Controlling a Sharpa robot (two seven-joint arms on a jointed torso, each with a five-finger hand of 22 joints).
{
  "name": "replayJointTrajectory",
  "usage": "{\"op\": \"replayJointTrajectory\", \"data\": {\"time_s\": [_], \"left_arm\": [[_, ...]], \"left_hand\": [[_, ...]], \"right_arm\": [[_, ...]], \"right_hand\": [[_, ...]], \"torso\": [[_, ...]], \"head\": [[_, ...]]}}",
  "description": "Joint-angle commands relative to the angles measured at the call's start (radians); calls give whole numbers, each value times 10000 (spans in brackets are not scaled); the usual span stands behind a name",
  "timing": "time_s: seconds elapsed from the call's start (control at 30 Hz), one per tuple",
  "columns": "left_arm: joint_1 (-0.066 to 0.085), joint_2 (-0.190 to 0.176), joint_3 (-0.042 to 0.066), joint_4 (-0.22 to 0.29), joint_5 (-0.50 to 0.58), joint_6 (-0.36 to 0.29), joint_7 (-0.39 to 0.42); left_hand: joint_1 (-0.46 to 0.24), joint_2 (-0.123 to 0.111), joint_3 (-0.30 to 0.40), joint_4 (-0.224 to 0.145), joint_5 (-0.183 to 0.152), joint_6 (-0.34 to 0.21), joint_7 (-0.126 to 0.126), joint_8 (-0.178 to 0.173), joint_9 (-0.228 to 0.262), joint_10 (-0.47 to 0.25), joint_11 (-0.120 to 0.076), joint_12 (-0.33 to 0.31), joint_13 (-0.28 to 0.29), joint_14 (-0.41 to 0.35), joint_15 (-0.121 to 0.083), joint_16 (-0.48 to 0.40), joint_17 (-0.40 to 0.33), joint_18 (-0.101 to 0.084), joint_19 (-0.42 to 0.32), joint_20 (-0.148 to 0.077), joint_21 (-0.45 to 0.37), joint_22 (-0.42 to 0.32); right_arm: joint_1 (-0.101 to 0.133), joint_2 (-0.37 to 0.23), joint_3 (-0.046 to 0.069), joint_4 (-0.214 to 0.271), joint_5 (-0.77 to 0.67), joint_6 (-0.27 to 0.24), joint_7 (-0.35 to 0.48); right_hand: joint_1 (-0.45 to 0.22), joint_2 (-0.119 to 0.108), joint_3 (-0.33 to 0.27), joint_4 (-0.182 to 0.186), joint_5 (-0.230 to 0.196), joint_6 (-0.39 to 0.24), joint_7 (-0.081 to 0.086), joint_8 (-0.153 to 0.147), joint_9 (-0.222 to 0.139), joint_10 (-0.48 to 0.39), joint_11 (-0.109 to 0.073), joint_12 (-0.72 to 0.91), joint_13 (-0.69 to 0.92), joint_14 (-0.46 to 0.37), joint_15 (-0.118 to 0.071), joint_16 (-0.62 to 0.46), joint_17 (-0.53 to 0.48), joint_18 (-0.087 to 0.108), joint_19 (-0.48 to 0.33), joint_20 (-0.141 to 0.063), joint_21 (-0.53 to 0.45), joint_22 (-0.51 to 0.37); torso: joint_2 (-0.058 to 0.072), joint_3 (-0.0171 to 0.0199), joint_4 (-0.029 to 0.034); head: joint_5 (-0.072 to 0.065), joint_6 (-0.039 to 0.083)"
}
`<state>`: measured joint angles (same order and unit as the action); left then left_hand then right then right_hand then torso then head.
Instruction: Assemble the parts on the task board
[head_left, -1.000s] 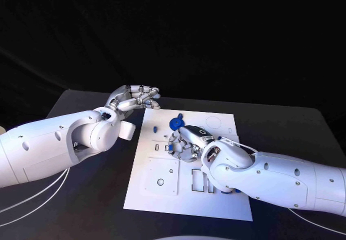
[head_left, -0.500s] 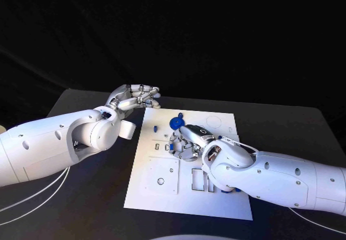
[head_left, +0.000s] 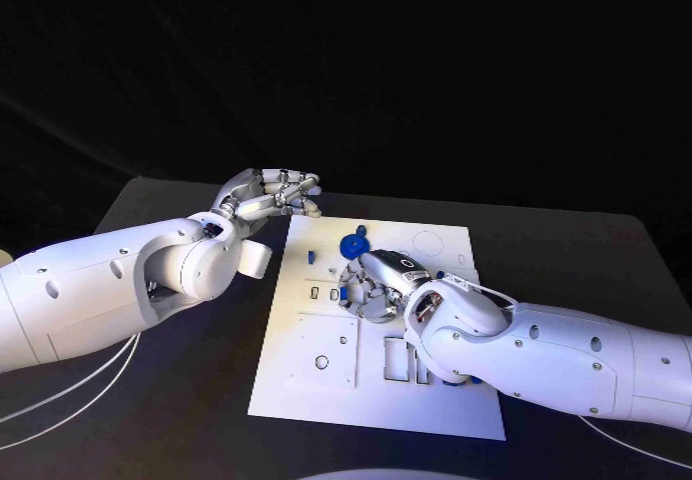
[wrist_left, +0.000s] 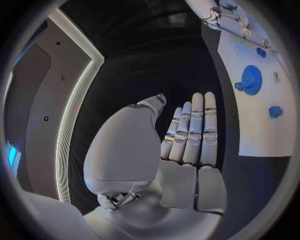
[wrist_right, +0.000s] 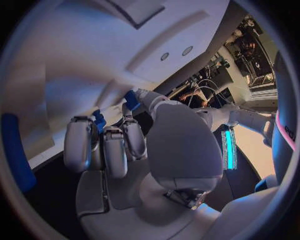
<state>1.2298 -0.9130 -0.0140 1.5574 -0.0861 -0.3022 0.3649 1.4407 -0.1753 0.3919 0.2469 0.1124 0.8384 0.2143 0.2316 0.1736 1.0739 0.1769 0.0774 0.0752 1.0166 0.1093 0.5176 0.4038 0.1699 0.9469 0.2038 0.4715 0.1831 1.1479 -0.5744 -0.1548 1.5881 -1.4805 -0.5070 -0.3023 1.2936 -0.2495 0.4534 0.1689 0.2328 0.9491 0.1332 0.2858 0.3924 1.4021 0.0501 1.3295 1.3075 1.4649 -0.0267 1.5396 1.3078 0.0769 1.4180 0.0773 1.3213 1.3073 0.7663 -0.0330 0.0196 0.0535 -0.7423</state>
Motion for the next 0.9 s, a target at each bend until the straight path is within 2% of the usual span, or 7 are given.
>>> {"op": "replayJointTrajectory", "data": {"time_s": [0.03, 0.23, 0.37, 0.4, 0.57, 0.73, 0.9], "left_arm": [[4, 12, 5, 18, -3, 193, 24], [4, 11, 5, 15, -3, 199, 18], [4, 9, 5, 7, -17, 202, 13], [4, 10, 5, 4, -23, 203, 10], [3, 24, 4, -42, -136, 215, -79], [2, 44, 4, -134, -717, 358, -612], [2, 70, 3, -193, -1854, 692, -1728]], "left_hand": [[-42, 52, -37, -30, -25, -77, 325, -69, 9, -92, -3, -21, 9, -61, 15, 34, 9, 100, -72, 25, 55, 9], [-42, 52, -37, -30, -25, -77, 325, -69, 9, -92, -3, -21, 9, -61, 15, 34, 9, 100, -72, 25, 55, 9], [-48, 52, -46, -30, -26, -83, 326, -71, 14, -99, -1, -20, 11, -82, 17, 50, 21, 101, -85, 29, 62, 11], [-48, 52, -46, -30, -26, -83, 326, -71, 14, -99, -1, -20, 11, -82, 17, 50, 21, 101, -85, 29, 62, 11], [-53, 47, -51, -28, -28, -85, 327, -72, 16, -100, -1, -19, 12, -85, 18, 56, 25, 101, -88, 30, 65, 12], [-146, 42, -140, 27, -44, -85, 240, -59, 57, 161, -102, 166, 105, 163, -86, 477, 239, 129, 80, -32, 285, 105], [-385, 101, -591, 154, -47, 233, -221, 770, 537, 847, -614, 2086, 1267, 1172, -615, 3404, 1958, 104, 1126, -574, 1781, 884]], "right_arm": [[-9, 5, -2, 8, -129, 33, -15], [-9, -18, -2, 29, -130, -121, 2], [-9, -116, -2, 165, -126, -434, 93], [-9, -150, -2, 214, -125, -510, 121], [7, -489, 10, 643, -97, -1067, 378], [208, -1067, 63, 1116, 508, -1674, 1129], [667, -1773, 103, 1421, 2619, -1468, 1865]], "right_hand": [[-180, -210, -340, 146, 5, -148, 19, -44, -28, -150, 24, -138, 272, 883, 91, 3, 1862, -100, -16, 100, -95, 594], [-188, -229, -1295, 472, 17, -516, 74, -94, -101, -347, 78, -351, 71, 865, 138, -27, 1799, -71, -77, 152, -243, 526], [719, 685, -4710, 1230, 112, -1179, 319, -486, -374, -506, 305, -450, -109, 862, 335, -31, 1798, -55, -93, 332, -372, 524], [608, 766, -5374, 1077, -1761, -1177, 246, -497, -363, -503, 364, -443, -123, 857, 297, -31, 1795, -57, -110, 322, -390, 525], [784, 590, -5514, 1273, -1797, -1211, 337, -538, -385, -496, 321, -422, -119, 862, 344, -23, 1814, -58, -92, 334, -375, 546], [1396, 1019, -4903, 1229, -1347, -1074, 326, -549, -429, -483, 313, -383, -128, 848, 350, -51, 1751, -35, -118, 360, -463, 517], [1721, 1291, -4424, 1202, -841, -851, 266, -440, -422, -609, 259, -493, -252, 786, 304, -160, 1519, 42, -304, 322, -817, 304]], "torso": [[-1, -3, 0], [4, 0, 5], [-2, 2, 1], [-2, 4, 2], [-28, 4, -5], [-90, 14, -36], [-193, 33, -72]], "head": [[-2, -3], [7, -21], [10, -15], [11, -17], [11, 15], [9, 77], [18, 93]]}}
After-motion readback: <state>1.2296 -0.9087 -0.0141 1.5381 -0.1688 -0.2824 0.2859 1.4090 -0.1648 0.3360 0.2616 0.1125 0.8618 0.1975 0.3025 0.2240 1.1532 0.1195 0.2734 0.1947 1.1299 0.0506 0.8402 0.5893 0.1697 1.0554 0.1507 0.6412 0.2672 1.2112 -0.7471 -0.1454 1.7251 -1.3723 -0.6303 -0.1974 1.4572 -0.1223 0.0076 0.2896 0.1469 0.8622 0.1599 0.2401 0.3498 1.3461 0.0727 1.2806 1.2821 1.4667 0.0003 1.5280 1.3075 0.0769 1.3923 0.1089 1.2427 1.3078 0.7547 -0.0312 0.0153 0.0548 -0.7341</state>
